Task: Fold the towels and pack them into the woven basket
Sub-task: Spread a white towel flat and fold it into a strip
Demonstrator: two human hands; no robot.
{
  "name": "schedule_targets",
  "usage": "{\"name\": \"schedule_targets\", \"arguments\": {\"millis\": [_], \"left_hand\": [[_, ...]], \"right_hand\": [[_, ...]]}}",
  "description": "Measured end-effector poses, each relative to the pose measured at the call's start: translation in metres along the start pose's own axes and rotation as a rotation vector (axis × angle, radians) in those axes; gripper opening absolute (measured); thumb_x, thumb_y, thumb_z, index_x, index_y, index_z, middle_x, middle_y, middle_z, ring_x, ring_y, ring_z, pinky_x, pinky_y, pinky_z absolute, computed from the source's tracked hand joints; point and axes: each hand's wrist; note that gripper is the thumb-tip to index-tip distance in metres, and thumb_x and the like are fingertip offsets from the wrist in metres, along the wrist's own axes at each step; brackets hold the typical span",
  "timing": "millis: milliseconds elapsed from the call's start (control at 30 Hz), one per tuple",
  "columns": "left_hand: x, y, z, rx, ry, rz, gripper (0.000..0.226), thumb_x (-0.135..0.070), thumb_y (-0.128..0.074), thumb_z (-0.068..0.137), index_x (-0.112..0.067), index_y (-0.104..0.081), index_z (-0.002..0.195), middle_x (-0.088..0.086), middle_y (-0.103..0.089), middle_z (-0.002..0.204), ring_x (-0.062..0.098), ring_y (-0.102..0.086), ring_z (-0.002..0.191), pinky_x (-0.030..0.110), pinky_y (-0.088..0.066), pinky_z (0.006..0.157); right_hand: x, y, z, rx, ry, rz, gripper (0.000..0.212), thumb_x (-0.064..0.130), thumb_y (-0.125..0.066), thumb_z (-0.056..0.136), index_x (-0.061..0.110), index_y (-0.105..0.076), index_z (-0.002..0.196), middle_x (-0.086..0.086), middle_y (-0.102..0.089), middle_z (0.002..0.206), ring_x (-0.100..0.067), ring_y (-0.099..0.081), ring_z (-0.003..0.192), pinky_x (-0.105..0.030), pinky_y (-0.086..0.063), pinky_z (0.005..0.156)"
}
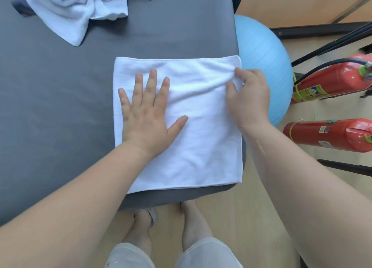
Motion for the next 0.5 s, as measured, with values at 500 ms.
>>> {"name": "schedule_targets", "arguments": {"millis": [500], "left_hand": [[0.021,-0.007,0.026,0.070,0.067,0.040,0.122,-0.099,-0.013,0.068,-0.020,0.018,0.156,0.006,0.031,0.162,0.024,0.029,0.149,0.059,0.010,0.120]], "right_hand": [[0.002,-0.050,-0.027,0.266,0.434,-0.595,0.078,0.071,-0.021,0.096,0.034,0.001,0.161,-0.004,0.013,0.169,-0.029,0.015,0.154,-0.062,0.003,0.121]]}}
Point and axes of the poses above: each hand's wrist, its own z-axis towards the middle knuckle, its own y-axis out of the back of the hand, x = y × z
